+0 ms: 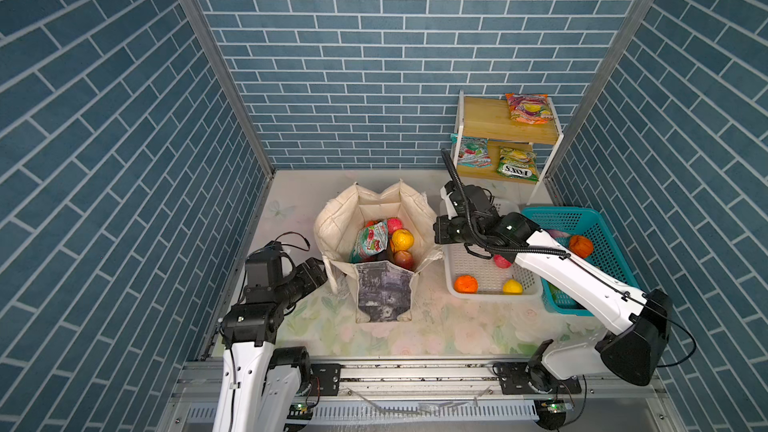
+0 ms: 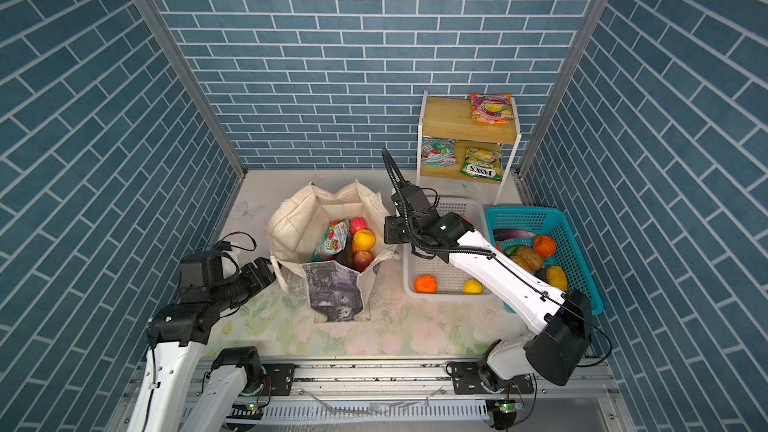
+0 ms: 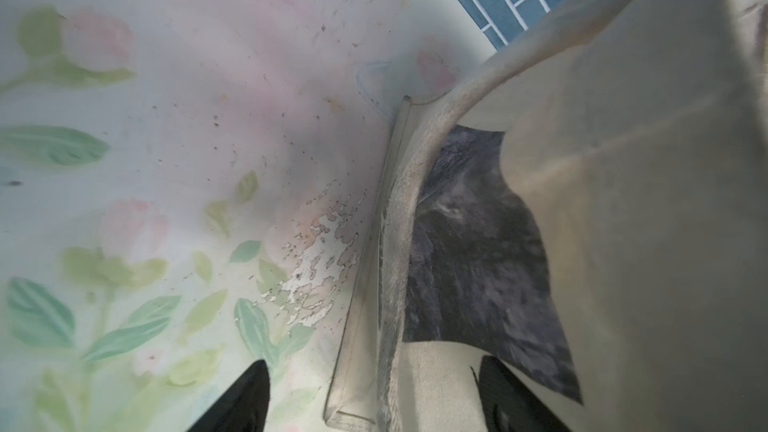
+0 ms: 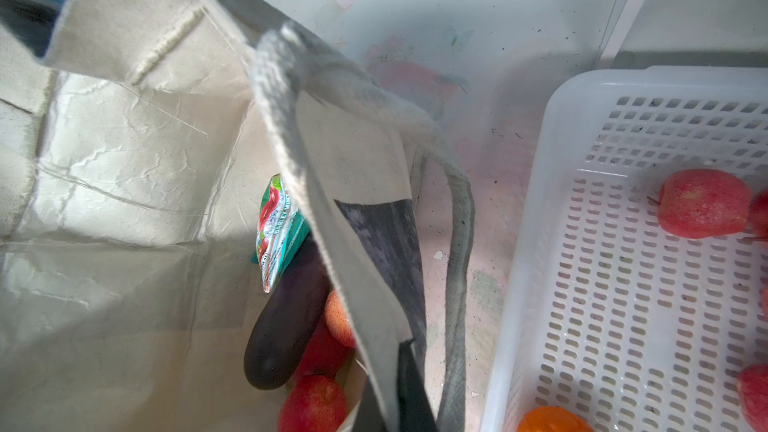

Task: Place the food into the grocery bag and tie it
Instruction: 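Release the rim with the left gripper and grasp the tote's handle strap, then pull the handle strap outward away from the tote with the left gripper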

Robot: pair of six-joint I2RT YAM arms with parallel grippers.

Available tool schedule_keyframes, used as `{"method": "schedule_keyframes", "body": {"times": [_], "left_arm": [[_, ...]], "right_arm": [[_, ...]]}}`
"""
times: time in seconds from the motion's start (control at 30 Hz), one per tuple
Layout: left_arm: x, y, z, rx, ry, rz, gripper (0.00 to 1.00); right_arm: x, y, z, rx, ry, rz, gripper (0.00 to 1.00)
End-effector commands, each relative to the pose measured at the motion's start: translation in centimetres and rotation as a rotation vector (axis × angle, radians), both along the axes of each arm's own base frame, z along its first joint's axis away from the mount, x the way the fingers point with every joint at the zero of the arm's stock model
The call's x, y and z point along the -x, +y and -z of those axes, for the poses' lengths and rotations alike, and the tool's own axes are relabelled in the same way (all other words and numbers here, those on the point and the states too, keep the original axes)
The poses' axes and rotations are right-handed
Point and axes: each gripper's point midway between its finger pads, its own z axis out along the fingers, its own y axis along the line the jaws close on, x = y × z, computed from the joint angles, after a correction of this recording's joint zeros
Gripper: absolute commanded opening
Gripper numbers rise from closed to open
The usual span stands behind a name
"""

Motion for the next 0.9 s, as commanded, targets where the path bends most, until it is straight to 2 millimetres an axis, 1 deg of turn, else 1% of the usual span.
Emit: {"method": "schedule_keyframes", "body": {"times": [0.0, 0.17, 0.3, 0.43, 0.57, 0.87], "left_arm": [[-0.8, -1.5, 0.5, 0.129, -0.012, 0.041, 0.79], [-1.6, -2.5, 2.3, 0.221, 0.031, 0.079, 0.76], [-2.2, -2.9, 2.8, 0.248, 0.027, 0.093, 0.72], [-2.7, -3.0, 3.1, 0.265, 0.028, 0.102, 0.62], [-2.7, -3.1, 3.7, 0.270, 0.043, 0.103, 0.52], [-2.5, -2.9, 4.5, 0.276, 0.062, 0.096, 0.40]], "right_arm": [[-0.1, -0.3, -1.6, -0.034, -0.048, -0.006, 0.00], [-0.1, -0.3, -1.3, -0.032, -0.041, -0.009, 0.00], [-0.1, -0.4, -1.1, -0.032, -0.038, -0.008, 0.00], [-0.1, -0.4, -1.1, -0.031, -0.037, -0.007, 0.00], [-0.1, -0.5, -0.9, -0.027, -0.033, -0.006, 0.00], [0.0, -0.5, -0.7, -0.028, -0.031, -0.007, 0.00]]}}
